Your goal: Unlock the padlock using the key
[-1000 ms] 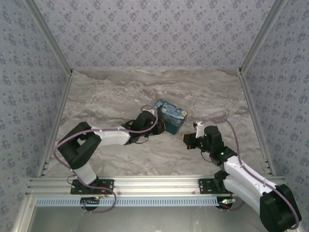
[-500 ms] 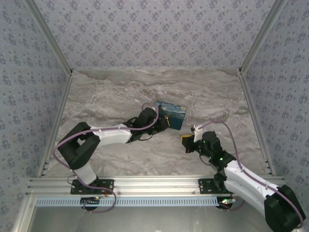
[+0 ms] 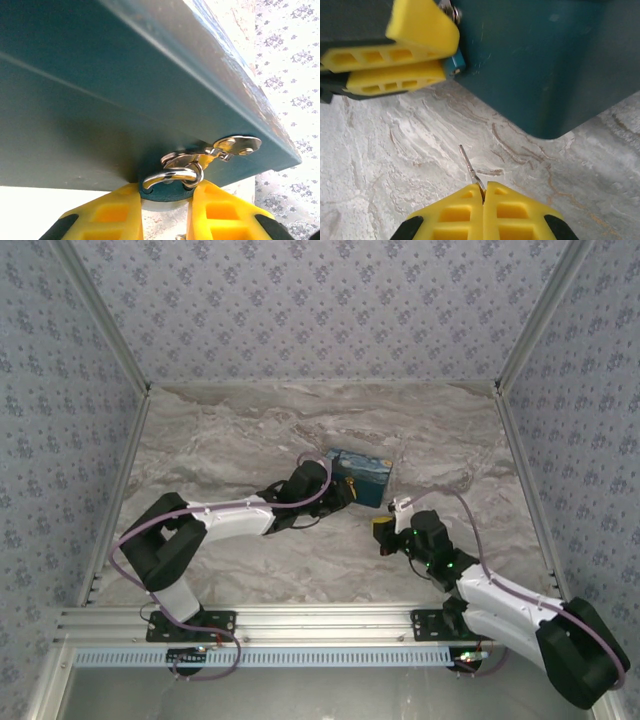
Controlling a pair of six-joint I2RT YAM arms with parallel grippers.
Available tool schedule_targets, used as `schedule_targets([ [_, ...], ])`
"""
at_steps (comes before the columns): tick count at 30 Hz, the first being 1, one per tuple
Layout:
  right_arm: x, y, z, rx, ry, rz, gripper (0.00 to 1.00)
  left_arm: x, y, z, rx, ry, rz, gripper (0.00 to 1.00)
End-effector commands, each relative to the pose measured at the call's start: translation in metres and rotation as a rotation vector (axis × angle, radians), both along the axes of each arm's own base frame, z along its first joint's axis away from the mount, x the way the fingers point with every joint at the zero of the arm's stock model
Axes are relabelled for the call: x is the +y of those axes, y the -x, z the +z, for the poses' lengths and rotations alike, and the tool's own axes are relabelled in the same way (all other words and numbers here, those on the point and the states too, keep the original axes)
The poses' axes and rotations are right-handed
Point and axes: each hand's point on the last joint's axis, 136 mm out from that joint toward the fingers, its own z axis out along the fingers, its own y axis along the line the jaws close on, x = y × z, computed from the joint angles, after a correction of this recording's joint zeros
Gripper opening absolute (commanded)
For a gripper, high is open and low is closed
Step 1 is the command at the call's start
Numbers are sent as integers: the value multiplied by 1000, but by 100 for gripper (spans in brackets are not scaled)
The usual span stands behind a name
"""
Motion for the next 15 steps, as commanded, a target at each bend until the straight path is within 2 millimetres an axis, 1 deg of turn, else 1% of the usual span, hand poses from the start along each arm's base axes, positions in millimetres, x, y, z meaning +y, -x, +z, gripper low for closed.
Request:
schedule_targets([
  [1,12,-15,25,-96,-11,9,0,-15,-7,42,-60,92,-2,20],
  [5,16,-19,26,-109,-7,10,0,-14,-8,40,-52,94,6,19],
  [15,16,-25,25,-132,20,-1,0,-14,-7,38,-25,106,19,19],
])
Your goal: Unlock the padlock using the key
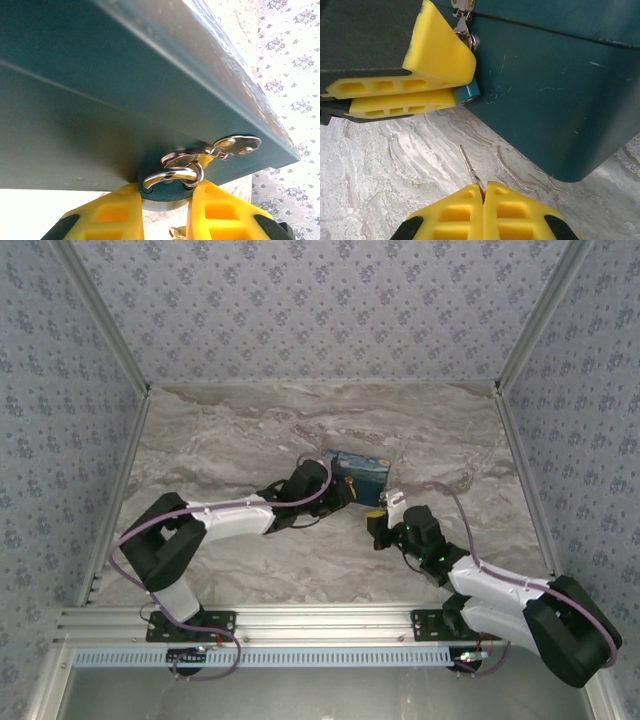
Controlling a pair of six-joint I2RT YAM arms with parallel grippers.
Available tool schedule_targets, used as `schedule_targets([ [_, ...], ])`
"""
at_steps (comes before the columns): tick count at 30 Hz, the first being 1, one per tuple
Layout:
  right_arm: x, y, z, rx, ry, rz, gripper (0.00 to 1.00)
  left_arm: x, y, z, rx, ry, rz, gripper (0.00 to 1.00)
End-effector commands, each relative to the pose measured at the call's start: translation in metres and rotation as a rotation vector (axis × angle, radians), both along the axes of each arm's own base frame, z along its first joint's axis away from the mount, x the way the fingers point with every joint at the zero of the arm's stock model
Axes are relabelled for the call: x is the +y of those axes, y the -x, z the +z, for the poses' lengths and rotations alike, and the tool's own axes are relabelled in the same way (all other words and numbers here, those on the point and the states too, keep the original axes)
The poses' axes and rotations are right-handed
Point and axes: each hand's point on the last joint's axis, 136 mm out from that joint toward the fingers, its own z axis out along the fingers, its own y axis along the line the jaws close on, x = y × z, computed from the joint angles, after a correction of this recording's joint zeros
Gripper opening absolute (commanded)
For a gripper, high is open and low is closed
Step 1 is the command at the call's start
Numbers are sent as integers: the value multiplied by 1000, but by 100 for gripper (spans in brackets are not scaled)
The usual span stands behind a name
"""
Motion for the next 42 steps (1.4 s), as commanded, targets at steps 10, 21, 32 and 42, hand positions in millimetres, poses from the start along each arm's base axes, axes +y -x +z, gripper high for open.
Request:
schedule_targets([
  [10,10,-20,20,-85,3,-15,0,-16,-7,38,-47,105,2,19],
  [21,15,-29,20,-93,11,-21,0,-17,-6,37,-41,107,2,18],
  [32,16,-31,18,-94,2,-30,0,-19,-6,37,-40,111,-1,18],
  [42,15,-32,21,-104,-16,-39,0,-19,-5,36,-37,109,-1,18],
])
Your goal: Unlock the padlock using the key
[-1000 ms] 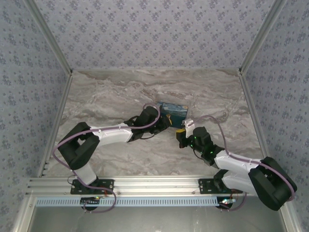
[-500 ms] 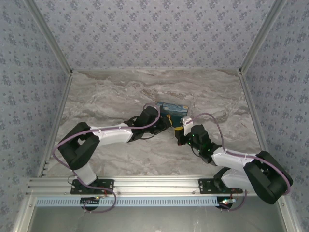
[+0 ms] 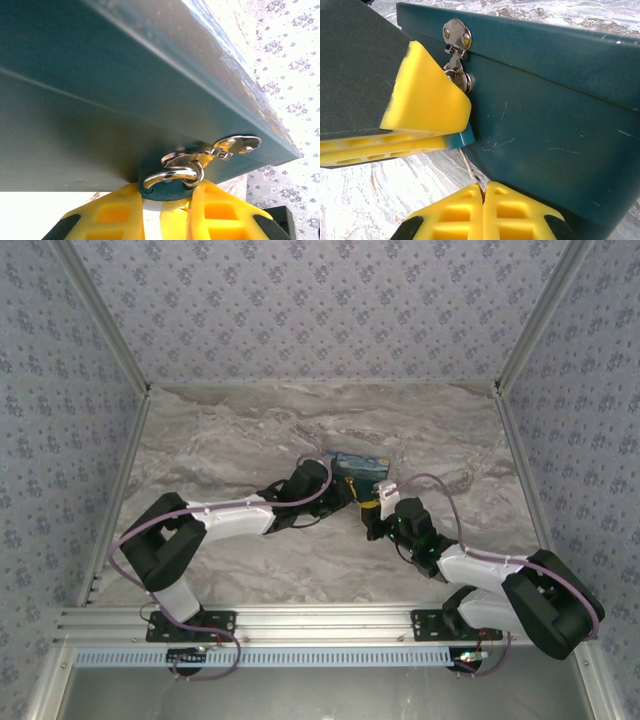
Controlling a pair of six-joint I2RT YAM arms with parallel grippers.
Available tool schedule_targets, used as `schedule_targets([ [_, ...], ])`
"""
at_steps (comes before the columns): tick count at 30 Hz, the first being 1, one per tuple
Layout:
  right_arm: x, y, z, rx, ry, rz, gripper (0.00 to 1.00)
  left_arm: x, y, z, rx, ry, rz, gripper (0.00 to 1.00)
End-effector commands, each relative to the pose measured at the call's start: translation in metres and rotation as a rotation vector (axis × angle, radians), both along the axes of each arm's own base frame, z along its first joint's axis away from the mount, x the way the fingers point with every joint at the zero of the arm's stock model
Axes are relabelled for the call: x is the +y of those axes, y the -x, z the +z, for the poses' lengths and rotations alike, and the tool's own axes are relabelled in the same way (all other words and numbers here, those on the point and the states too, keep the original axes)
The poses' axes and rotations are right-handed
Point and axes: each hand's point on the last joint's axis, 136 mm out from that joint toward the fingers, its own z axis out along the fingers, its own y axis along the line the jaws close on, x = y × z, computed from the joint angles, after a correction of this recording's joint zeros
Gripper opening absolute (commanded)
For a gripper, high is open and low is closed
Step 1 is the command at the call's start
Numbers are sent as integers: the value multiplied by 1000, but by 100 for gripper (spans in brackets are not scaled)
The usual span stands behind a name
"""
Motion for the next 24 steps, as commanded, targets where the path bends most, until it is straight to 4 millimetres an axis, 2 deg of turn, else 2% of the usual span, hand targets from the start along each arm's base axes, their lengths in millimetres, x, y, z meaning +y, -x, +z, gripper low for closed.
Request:
schedule_targets([
  [1,4,-7,18,-56,-37,-11,0,-17,-5,35,-56,94,-11,18],
  [15,3,-10,29,-93,-69,-28,0,-21,-2,39,-31,133,-4,18],
  [24,1,-12,25,-110,-34,-32,0,-24,2,44,13,183,8,17],
])
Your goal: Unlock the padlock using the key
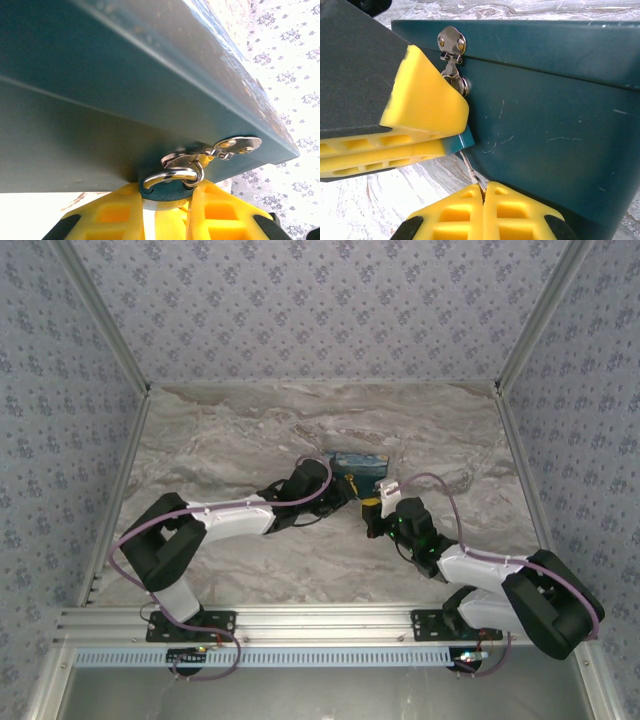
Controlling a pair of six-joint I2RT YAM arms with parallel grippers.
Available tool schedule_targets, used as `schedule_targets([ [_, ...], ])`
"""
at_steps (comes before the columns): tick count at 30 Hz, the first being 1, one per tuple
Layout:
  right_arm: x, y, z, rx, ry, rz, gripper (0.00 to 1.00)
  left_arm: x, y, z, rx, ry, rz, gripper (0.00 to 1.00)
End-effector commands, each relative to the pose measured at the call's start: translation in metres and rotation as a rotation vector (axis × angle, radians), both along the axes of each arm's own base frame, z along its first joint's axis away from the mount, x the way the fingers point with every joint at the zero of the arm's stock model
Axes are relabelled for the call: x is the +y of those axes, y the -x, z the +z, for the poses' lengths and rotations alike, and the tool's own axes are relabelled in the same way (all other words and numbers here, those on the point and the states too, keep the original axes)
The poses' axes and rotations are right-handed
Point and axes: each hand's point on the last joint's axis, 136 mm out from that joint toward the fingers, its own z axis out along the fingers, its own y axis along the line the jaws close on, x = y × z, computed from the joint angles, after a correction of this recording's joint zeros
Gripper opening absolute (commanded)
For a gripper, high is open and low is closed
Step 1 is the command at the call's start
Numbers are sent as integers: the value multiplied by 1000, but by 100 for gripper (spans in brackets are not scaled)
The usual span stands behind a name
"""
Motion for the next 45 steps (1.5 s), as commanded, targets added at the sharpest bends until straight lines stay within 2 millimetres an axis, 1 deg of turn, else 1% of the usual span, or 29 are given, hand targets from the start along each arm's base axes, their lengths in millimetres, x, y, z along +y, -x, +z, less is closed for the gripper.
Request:
schedule_targets([
  [1,4,-8,19,-83,-23,-6,0,-20,5,38,-27,126,-35,18],
  [9,7,-11,23,-102,-22,2,0,-19,8,39,-9,129,-35,18],
  [16,10,-15,33,-128,-54,12,0,-18,10,37,7,126,-34,17],
  [21,10,-19,36,-139,-60,11,0,-19,12,36,19,128,-42,17],
  [27,17,-22,40,-143,-73,31,0,-21,13,38,25,134,-52,17],
  [33,23,-26,51,-157,-107,47,0,-20,14,35,30,128,-50,17],
  [37,22,-29,58,-170,-126,46,0,-20,14,33,34,125,-52,17],
  [45,24,-34,57,-161,-131,55,0,-21,16,32,40,125,-61,17],
])
